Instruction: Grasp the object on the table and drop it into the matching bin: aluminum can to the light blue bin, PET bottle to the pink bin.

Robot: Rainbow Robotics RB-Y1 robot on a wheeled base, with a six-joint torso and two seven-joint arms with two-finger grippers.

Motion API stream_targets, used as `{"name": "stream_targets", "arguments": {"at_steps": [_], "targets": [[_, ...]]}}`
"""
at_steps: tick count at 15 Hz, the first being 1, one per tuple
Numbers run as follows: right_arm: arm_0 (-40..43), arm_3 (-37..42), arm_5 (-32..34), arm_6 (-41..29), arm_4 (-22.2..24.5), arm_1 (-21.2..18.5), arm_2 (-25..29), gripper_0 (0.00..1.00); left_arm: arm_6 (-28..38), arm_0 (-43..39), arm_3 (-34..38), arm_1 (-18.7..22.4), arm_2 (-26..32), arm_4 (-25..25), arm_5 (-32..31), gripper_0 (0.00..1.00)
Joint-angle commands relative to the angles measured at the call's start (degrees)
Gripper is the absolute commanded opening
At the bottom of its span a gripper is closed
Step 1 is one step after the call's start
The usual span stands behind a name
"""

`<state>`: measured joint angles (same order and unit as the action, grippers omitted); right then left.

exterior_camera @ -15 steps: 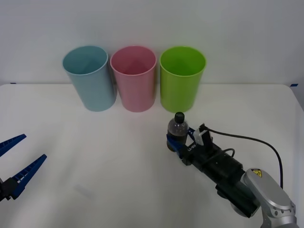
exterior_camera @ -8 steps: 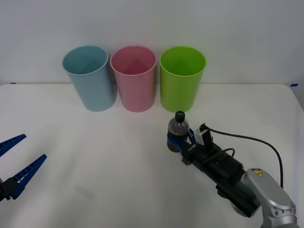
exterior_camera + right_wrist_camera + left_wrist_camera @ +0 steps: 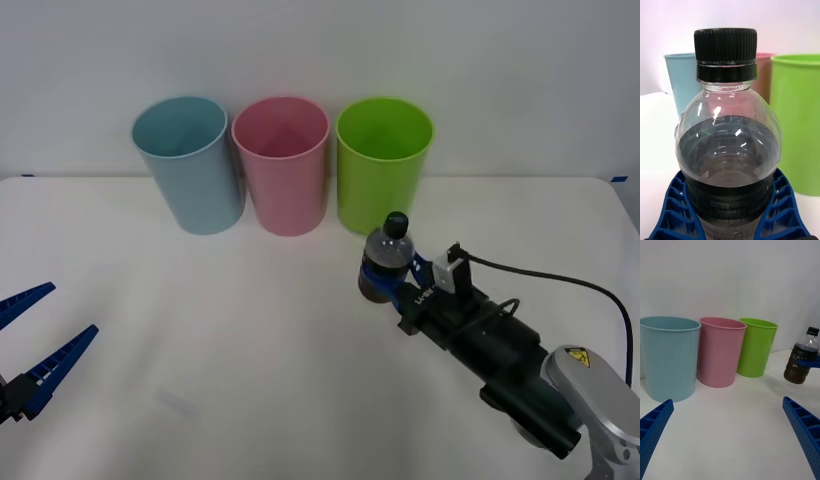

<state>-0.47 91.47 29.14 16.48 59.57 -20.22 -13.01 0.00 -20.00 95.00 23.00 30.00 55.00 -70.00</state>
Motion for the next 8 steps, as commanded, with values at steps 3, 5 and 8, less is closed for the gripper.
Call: {"name": "stream_targets", "arguments": {"at_steps": [3,5,8], "targets": [[1.52,8.99,-0.84,-11.47,0.02,-3.68,0.18,0.0,0.0,0.0,0.0,0.0,0.0,0.0,0.0,1.0],[1.61,12.51,-1.01,-16.48,0.38,-5.09,0.97,0.0,0.0,0.0,0.0,0.0,0.0,0.0,0.0,1.0],[1.26,16.72,-1.01,-23.51,1.69,-7.64,2.47,0.0,0.0,0.0,0.0,0.0,0.0,0.0,0.0,1.0]]}}
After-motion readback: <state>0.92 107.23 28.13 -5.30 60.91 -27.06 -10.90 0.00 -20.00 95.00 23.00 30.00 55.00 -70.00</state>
